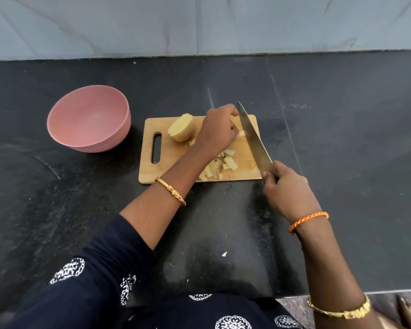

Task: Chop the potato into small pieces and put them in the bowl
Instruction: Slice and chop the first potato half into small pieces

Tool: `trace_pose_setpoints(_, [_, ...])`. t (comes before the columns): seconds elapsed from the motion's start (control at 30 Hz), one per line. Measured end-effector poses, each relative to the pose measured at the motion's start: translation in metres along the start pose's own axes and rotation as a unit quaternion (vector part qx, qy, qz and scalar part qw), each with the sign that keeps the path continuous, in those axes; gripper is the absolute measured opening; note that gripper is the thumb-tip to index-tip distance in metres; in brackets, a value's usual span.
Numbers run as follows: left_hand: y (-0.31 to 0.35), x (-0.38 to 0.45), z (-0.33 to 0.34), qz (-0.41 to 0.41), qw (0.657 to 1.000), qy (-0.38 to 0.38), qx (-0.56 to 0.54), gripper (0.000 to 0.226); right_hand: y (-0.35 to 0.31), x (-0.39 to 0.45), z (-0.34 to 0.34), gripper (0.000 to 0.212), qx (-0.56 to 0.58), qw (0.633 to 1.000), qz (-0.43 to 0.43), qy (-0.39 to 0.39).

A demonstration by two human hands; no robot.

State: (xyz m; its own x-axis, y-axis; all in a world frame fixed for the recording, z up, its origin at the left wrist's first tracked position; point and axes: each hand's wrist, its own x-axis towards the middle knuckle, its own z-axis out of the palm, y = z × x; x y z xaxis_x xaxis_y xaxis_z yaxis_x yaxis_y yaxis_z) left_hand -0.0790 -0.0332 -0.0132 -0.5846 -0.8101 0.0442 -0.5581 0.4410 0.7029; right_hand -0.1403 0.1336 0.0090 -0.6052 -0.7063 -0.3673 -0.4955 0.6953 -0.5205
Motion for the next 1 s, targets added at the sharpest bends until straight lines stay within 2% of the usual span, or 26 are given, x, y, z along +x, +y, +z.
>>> trace_pose_setpoints(0.3, [-0.001, -0.002, 0.001, 0.005, 1.000, 0.008, 0.000, 0.044, 0.000, -0.004, -0.013, 0.015, -0.049, 0.996, 0.020, -0.075])
trace_pose_setpoints(0.57, [-0.003, -0.002, 0.004, -0.003, 0.999, 0.021, 0.050, 0.046, -0.005, -0.012, -0.015, 0.016, -0.034, 0.999, -0.014, -0.038])
trace_pose_setpoints(0.9, [0.000, -0.005, 0.002, 0.009, 0.997, 0.037, 0.072, 0.045, -0.009, -0.004, -0.007, 0.018, -0.093, 0.992, 0.002, -0.082])
trace_pose_setpoints(1.0, [-0.004, -0.005, -0.006, 0.005, 0.998, 0.040, 0.053, 0.042, -0.003, -0.014, -0.016, 0.017, -0.094, 0.993, -0.001, -0.072])
